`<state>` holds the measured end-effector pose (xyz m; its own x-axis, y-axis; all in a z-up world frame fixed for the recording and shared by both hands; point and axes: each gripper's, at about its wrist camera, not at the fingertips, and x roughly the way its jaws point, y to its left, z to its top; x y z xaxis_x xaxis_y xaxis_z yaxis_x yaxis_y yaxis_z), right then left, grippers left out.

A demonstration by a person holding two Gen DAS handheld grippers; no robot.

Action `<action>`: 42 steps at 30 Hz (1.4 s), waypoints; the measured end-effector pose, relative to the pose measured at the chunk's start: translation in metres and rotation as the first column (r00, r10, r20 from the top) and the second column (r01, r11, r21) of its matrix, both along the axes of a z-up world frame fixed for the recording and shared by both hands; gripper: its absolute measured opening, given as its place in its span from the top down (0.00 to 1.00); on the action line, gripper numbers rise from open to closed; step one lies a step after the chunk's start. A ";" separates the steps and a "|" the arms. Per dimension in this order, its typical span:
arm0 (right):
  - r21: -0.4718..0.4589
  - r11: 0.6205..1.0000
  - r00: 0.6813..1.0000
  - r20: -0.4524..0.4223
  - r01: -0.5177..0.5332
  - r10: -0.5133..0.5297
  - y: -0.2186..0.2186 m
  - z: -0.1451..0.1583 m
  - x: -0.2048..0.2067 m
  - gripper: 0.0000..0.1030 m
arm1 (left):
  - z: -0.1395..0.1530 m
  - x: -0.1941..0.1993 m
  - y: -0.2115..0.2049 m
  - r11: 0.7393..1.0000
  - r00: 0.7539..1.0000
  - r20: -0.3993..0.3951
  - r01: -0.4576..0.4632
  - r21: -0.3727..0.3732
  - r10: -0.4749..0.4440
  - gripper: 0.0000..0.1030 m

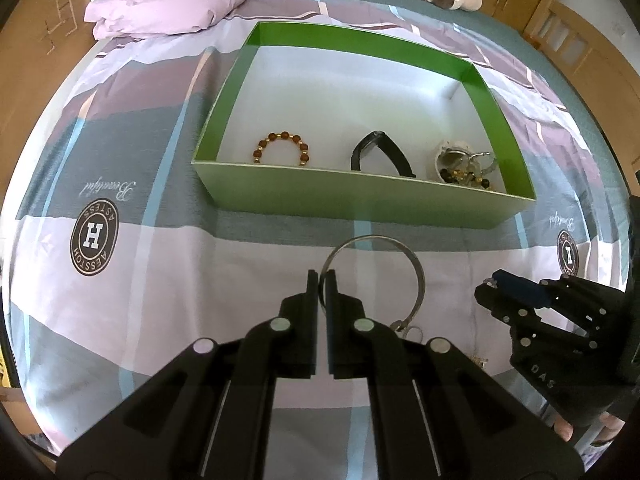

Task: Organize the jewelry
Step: 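Close the left gripper on the silver bangle and lift it, then carry the bangle in the left gripper while the right carries the ring over the box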

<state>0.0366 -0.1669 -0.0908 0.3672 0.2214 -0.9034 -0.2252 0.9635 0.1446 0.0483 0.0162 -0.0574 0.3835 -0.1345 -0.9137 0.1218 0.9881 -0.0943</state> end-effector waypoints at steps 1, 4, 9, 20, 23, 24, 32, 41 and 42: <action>-0.002 1.000 1.000 -0.003 -0.003 0.003 0.001 -0.001 0.000 0.80 | 0.000 0.000 -0.001 1.000 1.000 0.003 0.003 0.003 -0.003 0.97; -0.006 1.000 1.000 -0.007 -0.006 0.006 0.002 -0.003 0.000 0.80 | 0.001 -0.001 -0.002 1.000 1.000 0.007 0.002 0.010 -0.002 0.97; -0.013 1.000 1.000 -0.015 -0.007 0.007 0.003 -0.007 0.000 0.80 | 0.000 -0.002 -0.004 1.000 1.000 0.010 0.009 0.022 -0.009 0.97; -0.024 1.000 1.000 -0.025 -0.013 0.013 0.011 -0.013 0.005 0.80 | 0.004 -0.005 -0.008 0.999 0.999 0.042 0.016 0.047 -0.018 0.97; -0.016 1.000 1.000 -0.016 -0.016 0.015 0.011 -0.011 0.004 0.80 | 0.007 -0.006 -0.008 0.999 0.998 0.053 0.022 0.045 -0.025 0.97; -0.013 1.000 1.000 -0.009 -0.018 0.018 0.011 -0.010 0.004 0.80 | 0.007 -0.006 -0.009 0.999 0.998 0.053 0.023 0.047 -0.026 0.97; -0.029 0.999 0.999 -0.020 -0.030 0.029 0.014 -0.014 0.001 0.80 | -0.004 -0.005 -0.012 0.998 0.999 0.015 0.032 0.058 -0.033 0.97; -0.028 0.999 0.999 -0.032 -0.034 0.033 0.017 -0.018 0.004 0.80 | -0.013 -0.007 -0.017 0.997 0.999 -0.007 0.048 0.060 -0.048 0.97; -0.024 0.999 0.999 -0.026 -0.031 0.030 0.016 -0.016 0.004 0.80 | -0.009 -0.008 -0.017 0.997 0.999 0.007 0.048 0.060 -0.048 0.97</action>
<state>0.0408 -0.1507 -0.1067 0.3374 0.2097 -0.9177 -0.2512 0.9596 0.1269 0.0406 -0.0009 -0.0667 0.3855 -0.0986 -0.9174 0.1699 0.9849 -0.0345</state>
